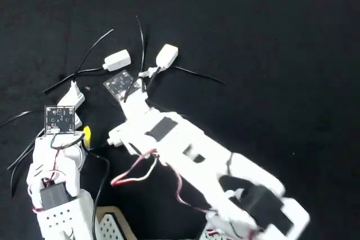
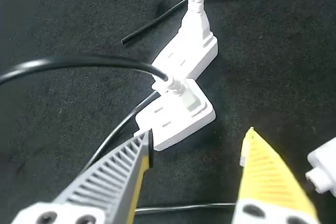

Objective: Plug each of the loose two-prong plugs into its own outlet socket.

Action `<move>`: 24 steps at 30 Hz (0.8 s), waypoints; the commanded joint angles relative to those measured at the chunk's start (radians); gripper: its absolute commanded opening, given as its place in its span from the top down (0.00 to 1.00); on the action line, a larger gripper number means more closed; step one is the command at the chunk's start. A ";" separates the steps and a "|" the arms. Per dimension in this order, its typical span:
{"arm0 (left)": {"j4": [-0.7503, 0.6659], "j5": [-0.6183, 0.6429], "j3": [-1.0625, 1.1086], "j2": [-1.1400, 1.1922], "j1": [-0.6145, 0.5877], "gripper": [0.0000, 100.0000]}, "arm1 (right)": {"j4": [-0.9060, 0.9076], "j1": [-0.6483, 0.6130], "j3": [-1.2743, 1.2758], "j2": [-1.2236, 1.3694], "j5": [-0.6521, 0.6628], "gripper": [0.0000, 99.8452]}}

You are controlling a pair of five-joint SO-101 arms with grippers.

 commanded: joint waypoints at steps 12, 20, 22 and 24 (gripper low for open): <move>0.210 -0.037 -0.209 0.098 0.044 0.70 | 0.555 0.473 -0.222 -0.441 0.385 0.98; 0.175 -0.130 -0.371 0.505 0.340 0.68 | 0.485 0.503 -0.240 -0.174 0.394 0.98; 0.109 -0.153 -0.380 0.617 0.366 0.68 | 0.459 0.505 -0.240 -0.134 0.394 0.98; 0.072 -0.176 -0.404 0.709 0.383 0.68 | 0.453 0.506 -0.242 -0.119 0.394 0.98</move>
